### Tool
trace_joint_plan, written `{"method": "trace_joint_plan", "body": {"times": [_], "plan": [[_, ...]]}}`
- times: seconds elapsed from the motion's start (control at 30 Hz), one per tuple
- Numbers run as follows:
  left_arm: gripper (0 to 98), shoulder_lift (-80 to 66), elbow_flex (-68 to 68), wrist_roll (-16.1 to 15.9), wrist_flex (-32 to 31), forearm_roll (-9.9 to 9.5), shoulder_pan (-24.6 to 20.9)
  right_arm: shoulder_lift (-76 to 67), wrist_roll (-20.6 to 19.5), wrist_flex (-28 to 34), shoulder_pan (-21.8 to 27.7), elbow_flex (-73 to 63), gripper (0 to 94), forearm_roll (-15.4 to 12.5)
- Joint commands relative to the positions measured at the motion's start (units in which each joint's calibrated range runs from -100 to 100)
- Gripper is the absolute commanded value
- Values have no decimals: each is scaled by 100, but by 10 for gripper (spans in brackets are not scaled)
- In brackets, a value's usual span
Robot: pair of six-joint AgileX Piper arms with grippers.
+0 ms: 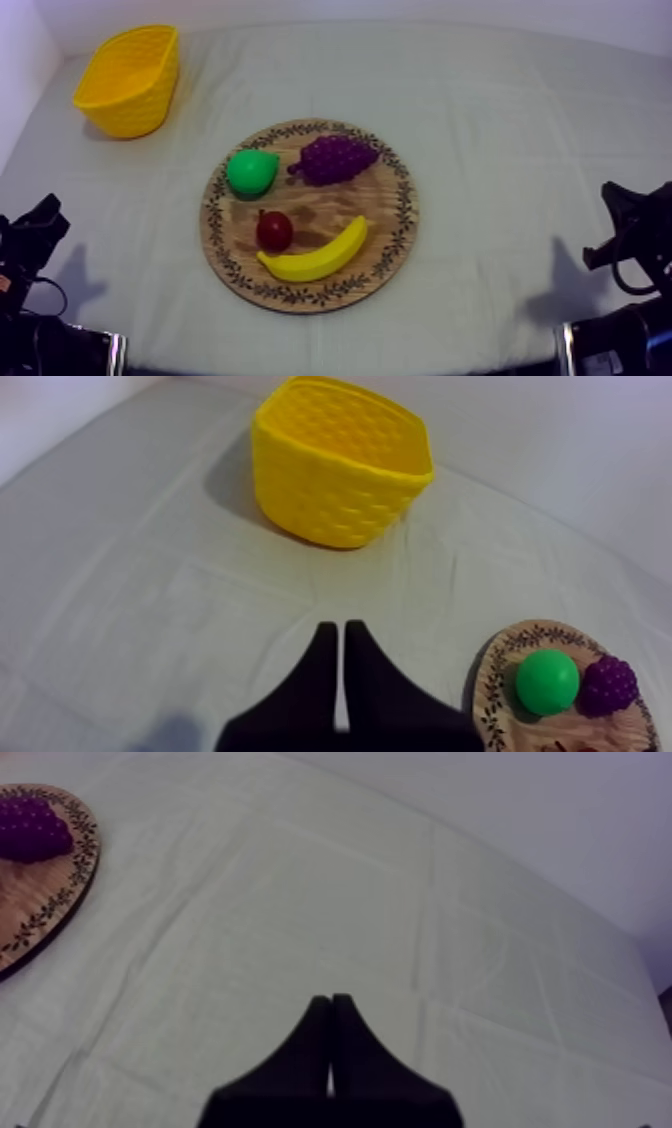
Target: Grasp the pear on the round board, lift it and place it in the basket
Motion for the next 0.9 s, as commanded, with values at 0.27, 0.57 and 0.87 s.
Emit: {"method": "trace_joint_plan", "body": {"times": [0.27,0.57,0.87], "plan": [[0,-4,2,0,-4,0,0,-3,-1,2,-2,-2,4,-1],[0,-4,2,-1,-4,0,0,-3,-2,2,-2,-2,4,-1],[0,-4,2,259,-4,0,28,-3,1,2,-2,-2,4,-1]]}}
